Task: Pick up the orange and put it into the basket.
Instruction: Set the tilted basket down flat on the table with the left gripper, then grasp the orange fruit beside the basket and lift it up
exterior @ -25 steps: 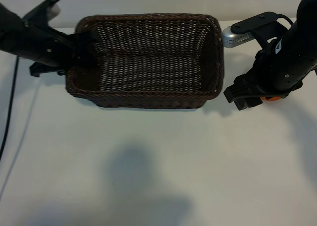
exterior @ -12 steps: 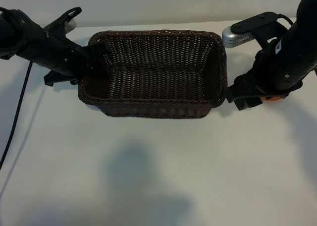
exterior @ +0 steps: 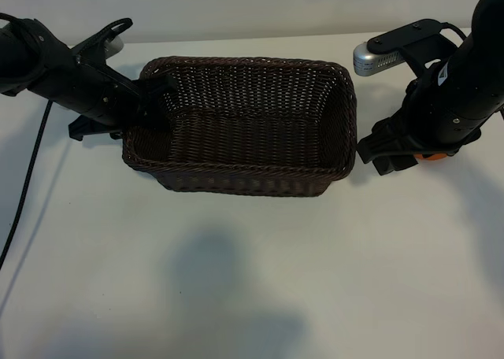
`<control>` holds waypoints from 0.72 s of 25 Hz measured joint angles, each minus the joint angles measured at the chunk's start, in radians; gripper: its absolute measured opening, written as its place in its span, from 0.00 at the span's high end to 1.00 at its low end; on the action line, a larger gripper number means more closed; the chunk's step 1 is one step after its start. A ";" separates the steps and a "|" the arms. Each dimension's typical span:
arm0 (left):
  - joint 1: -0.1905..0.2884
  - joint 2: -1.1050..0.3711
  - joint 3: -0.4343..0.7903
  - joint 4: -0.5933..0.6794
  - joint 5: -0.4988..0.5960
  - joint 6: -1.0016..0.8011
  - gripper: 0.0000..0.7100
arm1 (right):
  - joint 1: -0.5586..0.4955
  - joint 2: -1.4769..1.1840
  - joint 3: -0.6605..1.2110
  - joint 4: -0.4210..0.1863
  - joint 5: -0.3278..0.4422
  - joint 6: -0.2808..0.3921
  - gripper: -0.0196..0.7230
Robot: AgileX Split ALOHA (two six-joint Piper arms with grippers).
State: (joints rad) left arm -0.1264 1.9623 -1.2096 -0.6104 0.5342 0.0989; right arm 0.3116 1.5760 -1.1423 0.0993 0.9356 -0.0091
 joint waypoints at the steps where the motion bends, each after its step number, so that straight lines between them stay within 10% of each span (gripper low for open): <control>1: 0.000 0.000 0.000 0.000 0.002 0.000 0.63 | 0.000 0.000 0.000 0.000 0.000 0.000 0.22; 6: 0.000 0.000 0.000 -0.003 0.019 0.000 0.57 | 0.000 0.000 0.000 0.000 0.000 0.000 0.22; 13: 0.000 -0.002 -0.008 -0.021 0.062 0.000 0.04 | 0.000 0.000 0.000 0.000 0.000 0.000 0.22; 18: 0.000 -0.024 -0.009 0.022 0.095 -0.002 0.03 | 0.000 0.000 0.000 0.000 0.000 -0.001 0.22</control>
State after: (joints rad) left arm -0.1264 1.9381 -1.2182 -0.5881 0.6290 0.0970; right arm 0.3116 1.5760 -1.1423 0.0993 0.9356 -0.0103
